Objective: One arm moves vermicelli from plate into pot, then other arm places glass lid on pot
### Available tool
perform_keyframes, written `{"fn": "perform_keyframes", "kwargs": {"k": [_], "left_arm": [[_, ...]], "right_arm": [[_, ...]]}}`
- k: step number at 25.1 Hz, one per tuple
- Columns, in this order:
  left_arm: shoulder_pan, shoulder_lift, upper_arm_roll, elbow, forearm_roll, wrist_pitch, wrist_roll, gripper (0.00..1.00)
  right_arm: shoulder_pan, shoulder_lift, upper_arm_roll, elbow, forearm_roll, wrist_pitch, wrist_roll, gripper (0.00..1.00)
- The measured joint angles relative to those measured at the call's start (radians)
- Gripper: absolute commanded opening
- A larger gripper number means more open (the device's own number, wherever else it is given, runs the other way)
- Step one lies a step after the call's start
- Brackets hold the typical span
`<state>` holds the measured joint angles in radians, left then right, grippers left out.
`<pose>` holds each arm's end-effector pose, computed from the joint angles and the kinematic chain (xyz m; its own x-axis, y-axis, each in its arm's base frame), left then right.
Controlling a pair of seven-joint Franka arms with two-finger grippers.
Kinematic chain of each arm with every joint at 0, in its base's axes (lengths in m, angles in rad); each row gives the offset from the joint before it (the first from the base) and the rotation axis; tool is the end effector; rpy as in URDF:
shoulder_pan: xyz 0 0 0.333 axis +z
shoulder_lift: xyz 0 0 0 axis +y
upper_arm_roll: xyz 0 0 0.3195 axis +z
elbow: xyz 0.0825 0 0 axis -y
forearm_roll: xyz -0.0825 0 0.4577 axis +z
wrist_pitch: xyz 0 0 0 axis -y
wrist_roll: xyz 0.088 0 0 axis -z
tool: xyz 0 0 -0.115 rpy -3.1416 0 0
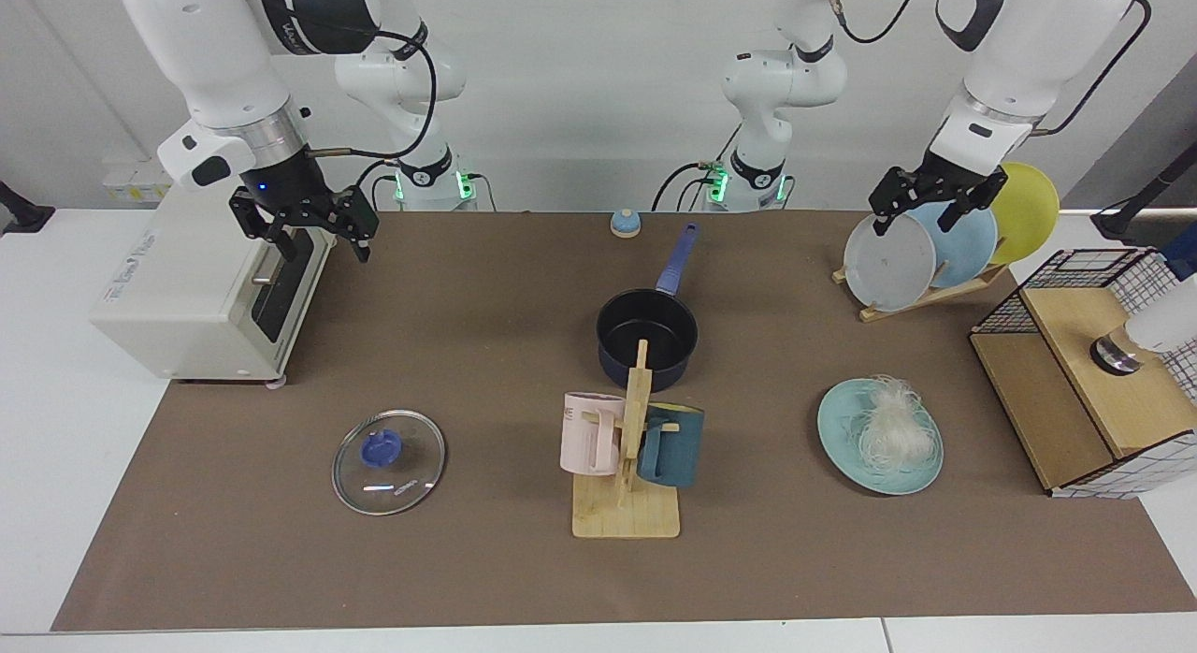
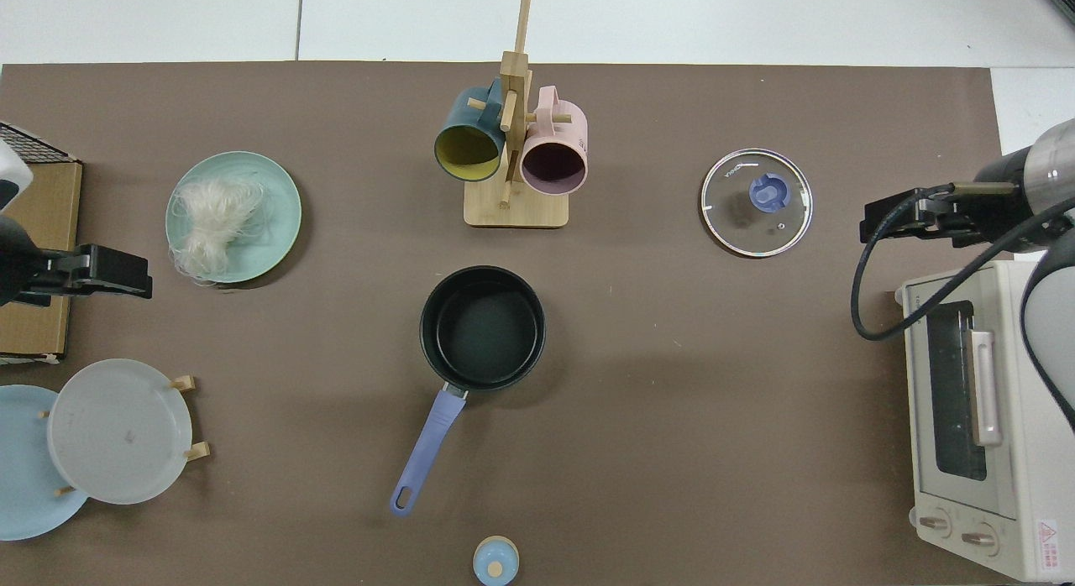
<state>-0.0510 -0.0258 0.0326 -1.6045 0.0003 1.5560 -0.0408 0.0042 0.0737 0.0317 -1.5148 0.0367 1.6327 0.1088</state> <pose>0.6178 -0.0111 0.6164 0.9995 0.0224 -0.0227 0.0224 -0.9997 -0.0004 0.6573 0.0269 0.6090 0.9964 -0.0752 0.0397 -0.0735 -0.9963 -0.0436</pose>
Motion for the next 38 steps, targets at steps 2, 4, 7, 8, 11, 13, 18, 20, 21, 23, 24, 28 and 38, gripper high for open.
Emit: {"fn": "perform_keyframes", "kwargs": {"k": [2, 4, 7, 8, 11, 13, 18, 20, 21, 23, 24, 28, 38], "left_arm": [[0.0, 0.0, 0.0, 0.0, 0.0, 0.0, 0.0, 1.0], [0.0, 0.0, 0.0, 0.0, 0.0, 0.0, 0.0, 1.0], [0.0, 0.0, 0.0, 0.0, 0.0, 0.0, 0.0, 1.0], [0.0, 0.0, 0.001, 0.0, 0.0, 0.0, 0.0, 1.0], [0.0, 0.0, 0.006, 0.0, 0.0, 0.0, 0.0, 1.0], [0.001, 0.0, 0.006, 0.0, 0.0, 0.0, 0.0, 1.0], [-0.002, 0.0, -0.001, 0.0, 0.0, -0.001, 0.0, 1.0], [-0.005, 0.0, -0.001, -0.001, 0.0, -0.002, 0.0, 1.0], [-0.006, 0.0, -0.001, -0.002, 0.0, -0.002, 0.0, 1.0], [-0.008, 0.0, -0.005, -0.004, 0.0, -0.002, 0.0, 1.0], [-0.009, 0.0, -0.007, -0.005, 0.0, -0.002, 0.0, 1.0], [-0.01, 0.0, -0.009, -0.007, 0.0, -0.001, 0.001, 1.0], [-0.009, 0.015, -0.007, 0.005, 0.0, 0.059, 0.022, 1.0]], "right_arm": [[0.011, -0.003, -0.006, -0.004, -0.001, -0.004, 0.002, 1.0], [0.024, -0.01, -0.017, -0.013, -0.001, -0.007, 0.002, 1.0], [0.047, -0.022, -0.039, -0.028, -0.003, -0.009, 0.002, 1.0], [0.05, -0.025, -0.043, -0.031, -0.003, -0.009, 0.002, 1.0], [0.051, -0.029, -0.046, -0.034, -0.003, -0.009, 0.002, 1.0], [0.051, -0.03, -0.048, -0.034, -0.004, -0.008, 0.002, 1.0], [0.051, -0.032, -0.051, -0.033, -0.005, -0.007, 0.002, 1.0], [0.052, -0.032, -0.051, -0.033, -0.008, -0.007, 0.002, 1.0], [0.052, -0.032, -0.051, -0.033, -0.014, -0.007, 0.002, 1.0], [0.055, -0.032, -0.051, -0.033, -0.031, -0.007, 0.002, 1.0], [0.055, -0.032, -0.051, -0.033, -0.033, -0.007, 0.002, 1.0], [0.055, -0.032, -0.053, -0.033, -0.036, -0.007, 0.002, 1.0], [0.055, -0.034, -0.053, -0.033, -0.036, -0.007, 0.002, 1.0]]}}
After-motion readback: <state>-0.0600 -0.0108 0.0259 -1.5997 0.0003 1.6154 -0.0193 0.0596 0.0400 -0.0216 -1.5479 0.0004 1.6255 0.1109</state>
